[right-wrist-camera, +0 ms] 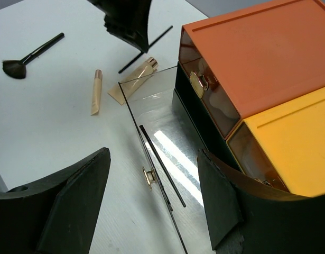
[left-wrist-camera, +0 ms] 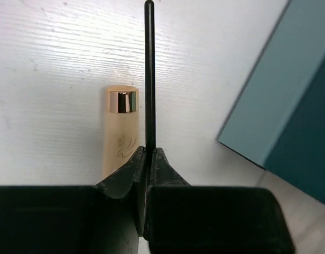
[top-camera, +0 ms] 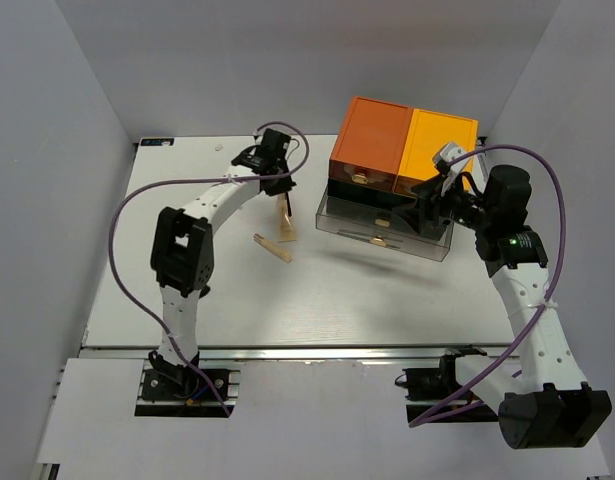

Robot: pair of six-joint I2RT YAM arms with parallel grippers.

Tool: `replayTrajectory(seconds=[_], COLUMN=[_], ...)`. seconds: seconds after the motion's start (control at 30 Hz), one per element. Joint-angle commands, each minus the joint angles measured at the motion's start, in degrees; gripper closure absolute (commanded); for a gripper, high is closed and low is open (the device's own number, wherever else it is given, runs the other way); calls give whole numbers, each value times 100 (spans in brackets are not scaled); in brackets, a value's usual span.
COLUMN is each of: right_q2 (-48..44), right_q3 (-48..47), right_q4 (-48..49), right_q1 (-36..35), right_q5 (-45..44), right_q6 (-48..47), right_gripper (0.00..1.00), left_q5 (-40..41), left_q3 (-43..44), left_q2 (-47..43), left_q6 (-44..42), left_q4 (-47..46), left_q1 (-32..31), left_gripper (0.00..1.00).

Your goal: Organize the makeup

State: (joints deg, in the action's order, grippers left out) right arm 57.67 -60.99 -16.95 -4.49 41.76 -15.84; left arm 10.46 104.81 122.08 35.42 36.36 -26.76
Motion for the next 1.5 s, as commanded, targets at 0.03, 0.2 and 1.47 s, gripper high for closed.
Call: replayTrajectory(seconds=[0.03, 0.2, 1.47], right_q2=[-116, -116, -740], right_q3=[17, 26, 70], right_q4=[174, 280, 816], right_q1=[45, 45, 185], right_q5=[34, 43, -177], right_q6=[28, 89, 292], right_gripper=[28, 28, 27], left_q5=[-821, -2284, -4183], left_q3=[-765, -2402, -49], left_q2=[-1185, -2732, -879], left_q6=[62, -489, -7506], left_q4=[-610, -2448, -1711], left_q1=[145, 172, -1639], left_gripper=[100, 100, 66])
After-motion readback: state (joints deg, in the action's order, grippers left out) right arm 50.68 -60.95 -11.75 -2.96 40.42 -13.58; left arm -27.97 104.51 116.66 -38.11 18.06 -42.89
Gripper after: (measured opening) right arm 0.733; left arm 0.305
